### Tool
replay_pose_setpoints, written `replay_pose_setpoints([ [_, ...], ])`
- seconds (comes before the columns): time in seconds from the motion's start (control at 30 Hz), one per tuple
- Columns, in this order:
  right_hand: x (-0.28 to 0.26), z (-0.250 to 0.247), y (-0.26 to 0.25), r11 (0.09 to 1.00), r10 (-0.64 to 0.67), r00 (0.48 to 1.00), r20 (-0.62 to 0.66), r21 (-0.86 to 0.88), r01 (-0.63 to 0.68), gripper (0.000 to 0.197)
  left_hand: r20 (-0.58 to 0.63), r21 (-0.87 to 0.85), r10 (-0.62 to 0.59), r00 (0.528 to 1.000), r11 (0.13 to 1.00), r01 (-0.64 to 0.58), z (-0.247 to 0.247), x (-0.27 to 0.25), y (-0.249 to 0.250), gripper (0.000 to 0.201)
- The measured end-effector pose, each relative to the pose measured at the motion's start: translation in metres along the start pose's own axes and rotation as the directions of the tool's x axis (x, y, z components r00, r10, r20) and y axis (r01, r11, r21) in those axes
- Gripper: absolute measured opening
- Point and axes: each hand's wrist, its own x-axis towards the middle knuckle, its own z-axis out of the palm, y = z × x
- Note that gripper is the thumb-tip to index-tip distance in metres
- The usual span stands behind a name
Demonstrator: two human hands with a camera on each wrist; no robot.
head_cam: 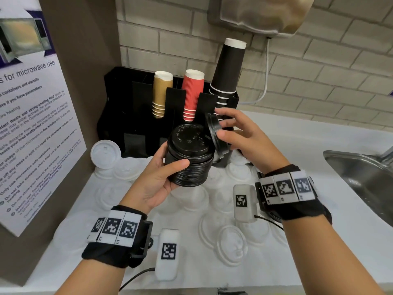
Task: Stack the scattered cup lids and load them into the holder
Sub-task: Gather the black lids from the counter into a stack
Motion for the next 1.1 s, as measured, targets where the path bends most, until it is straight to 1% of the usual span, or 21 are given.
replay_pose_setpoints([
  [0.07, -0.003, 0.003, -0.004, 0.997, -0.053, 0.998, 0.031, -0.059, 0.054, 0.047, 0.02, 0.014, 0.002, 1.0, 1.0, -0.002, 0.0, -0.001, -0.001, 0.063],
  [0.23, -0.002, 0.006, -0.01, 0.975, -0.098, 0.993, 0.065, -0.195, 0.109, 0.042, 0.061, 0.056, -0.013, 0.998, 0.998, 0.01, 0.0, -0.004, -0.002, 0.08],
  [0.43, 0.001, 0.017, -0.01, 0.958, -0.064, 0.986, 0.153, -0.267, 0.104, 0.043, 0.086, 0.09, -0.018, 0.996, 0.996, 0.01, -0.001, -0.006, -0.002, 0.076],
  [0.57, 0.003, 0.024, -0.011, 0.956, -0.072, 0.98, 0.185, -0.267, 0.12, 0.044, 0.096, 0.079, -0.013, 0.995, 0.997, 0.006, -0.001, -0.007, -0.002, 0.079],
  [0.7, 0.005, 0.025, -0.012, 0.949, -0.089, 0.973, 0.212, -0.277, 0.148, 0.043, 0.084, 0.056, -0.004, 0.996, 0.998, -0.001, 0.0, -0.007, -0.001, 0.07],
  [0.8, 0.004, 0.023, -0.012, 0.949, -0.092, 0.969, 0.23, -0.274, 0.155, 0.044, 0.08, 0.057, -0.012, 0.997, 0.998, 0.008, 0.001, -0.008, -0.002, 0.071],
  [0.97, 0.002, 0.021, -0.012, 0.95, -0.084, 0.966, 0.246, -0.271, 0.152, 0.043, 0.099, 0.068, -0.023, 0.995, 0.998, 0.016, 0.004, -0.008, -0.002, 0.08],
  [1.1, -0.004, 0.014, -0.017, 0.946, -0.082, 0.967, 0.243, -0.286, 0.152, 0.045, 0.099, 0.047, -0.03, 0.995, 0.999, 0.025, 0.006, -0.007, -0.005, 0.099],
])
